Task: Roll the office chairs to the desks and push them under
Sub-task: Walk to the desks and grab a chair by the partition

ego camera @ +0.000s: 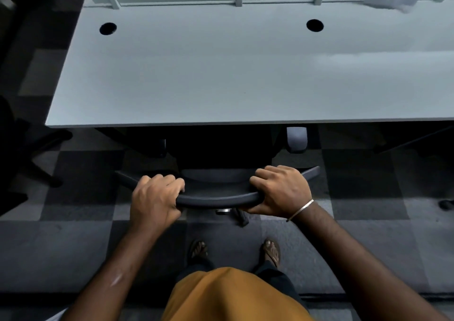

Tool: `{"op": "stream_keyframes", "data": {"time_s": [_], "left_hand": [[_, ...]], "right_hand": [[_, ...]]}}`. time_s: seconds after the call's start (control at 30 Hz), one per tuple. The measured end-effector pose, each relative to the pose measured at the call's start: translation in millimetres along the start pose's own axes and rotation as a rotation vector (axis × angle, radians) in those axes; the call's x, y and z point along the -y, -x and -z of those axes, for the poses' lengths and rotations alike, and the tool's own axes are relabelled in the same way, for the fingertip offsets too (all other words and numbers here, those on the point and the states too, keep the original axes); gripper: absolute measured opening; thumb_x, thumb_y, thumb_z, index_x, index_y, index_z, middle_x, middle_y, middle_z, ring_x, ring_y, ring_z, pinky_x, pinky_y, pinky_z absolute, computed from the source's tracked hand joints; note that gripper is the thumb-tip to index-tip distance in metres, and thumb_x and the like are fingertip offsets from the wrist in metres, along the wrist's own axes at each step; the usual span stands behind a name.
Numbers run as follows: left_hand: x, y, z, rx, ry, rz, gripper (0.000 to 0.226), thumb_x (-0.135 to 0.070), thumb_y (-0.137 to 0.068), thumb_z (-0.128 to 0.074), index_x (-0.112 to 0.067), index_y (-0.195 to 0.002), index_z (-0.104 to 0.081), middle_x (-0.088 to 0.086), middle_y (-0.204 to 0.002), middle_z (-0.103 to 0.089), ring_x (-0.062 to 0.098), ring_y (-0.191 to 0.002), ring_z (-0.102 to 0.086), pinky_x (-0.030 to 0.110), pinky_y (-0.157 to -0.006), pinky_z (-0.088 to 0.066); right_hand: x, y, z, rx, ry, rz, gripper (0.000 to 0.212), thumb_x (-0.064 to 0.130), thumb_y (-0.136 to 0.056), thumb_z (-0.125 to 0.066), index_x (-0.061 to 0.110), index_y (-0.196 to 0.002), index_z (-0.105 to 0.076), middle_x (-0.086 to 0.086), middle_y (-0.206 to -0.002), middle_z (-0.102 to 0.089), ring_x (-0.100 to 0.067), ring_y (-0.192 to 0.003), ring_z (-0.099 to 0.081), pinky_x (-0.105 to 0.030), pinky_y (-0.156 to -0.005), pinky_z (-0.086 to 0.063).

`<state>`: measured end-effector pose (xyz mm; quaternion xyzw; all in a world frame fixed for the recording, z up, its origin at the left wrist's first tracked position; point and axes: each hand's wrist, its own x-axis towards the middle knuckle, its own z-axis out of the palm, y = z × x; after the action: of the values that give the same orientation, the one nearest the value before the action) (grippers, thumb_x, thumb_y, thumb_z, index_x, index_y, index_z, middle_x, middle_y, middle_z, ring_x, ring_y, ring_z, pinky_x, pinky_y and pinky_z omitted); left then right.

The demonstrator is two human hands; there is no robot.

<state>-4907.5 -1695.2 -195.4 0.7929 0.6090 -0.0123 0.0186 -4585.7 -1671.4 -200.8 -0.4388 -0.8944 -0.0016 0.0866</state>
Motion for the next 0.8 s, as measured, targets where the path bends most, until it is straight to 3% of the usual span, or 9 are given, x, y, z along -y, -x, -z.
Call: {"op": "stream_keyframes", "data": {"time_s": [0.33,0.63,0.8], "left_hand": [[150.6,-6.9,9.9,-0.021,0.043,0.067,0.042,0.001,-0.048,-0.078,-0.024,-0.077,-0.062,-0.008,-0.066,-0.051,0.024,-0.068,-0.052,0.041,-0.073,-0.04],[234.1,-38.0,23.9,-0.005,-0.058,0.114,0.041,0.002,-0.05,-0.077,-0.025,-0.071,-0.055,-0.004,-0.068,-0.052,0.032,-0.071,-0.054,0.042,-0.071,-0.039],[253.3,-52.7,25.7,-0.001,-0.055,0.064,0.04,0.001,-0.051,-0.077,-0.025,-0.071,-0.054,-0.004,-0.068,-0.05,0.033,-0.07,-0.053,0.041,-0.07,-0.036]], "right_hand": [[98.0,-122.4,-27.1,0.008,-0.01,0.014,0.061,0.085,-0.071,-0.058,0.024,-0.077,-0.062,0.006,-0.075,-0.059,-0.022,-0.069,-0.063,-0.032,-0.054,-0.039],[129.5,-221.8,-38.9,-0.01,-0.038,0.052,0.066,0.088,-0.071,-0.059,0.023,-0.083,-0.064,0.002,-0.081,-0.064,-0.028,-0.078,-0.068,-0.032,-0.056,-0.032],[134.4,-231.1,-46.6,-0.09,-0.055,0.02,0.063,0.084,-0.069,-0.069,0.021,-0.077,-0.062,0.001,-0.075,-0.062,-0.027,-0.07,-0.066,-0.031,-0.055,-0.027]]}}
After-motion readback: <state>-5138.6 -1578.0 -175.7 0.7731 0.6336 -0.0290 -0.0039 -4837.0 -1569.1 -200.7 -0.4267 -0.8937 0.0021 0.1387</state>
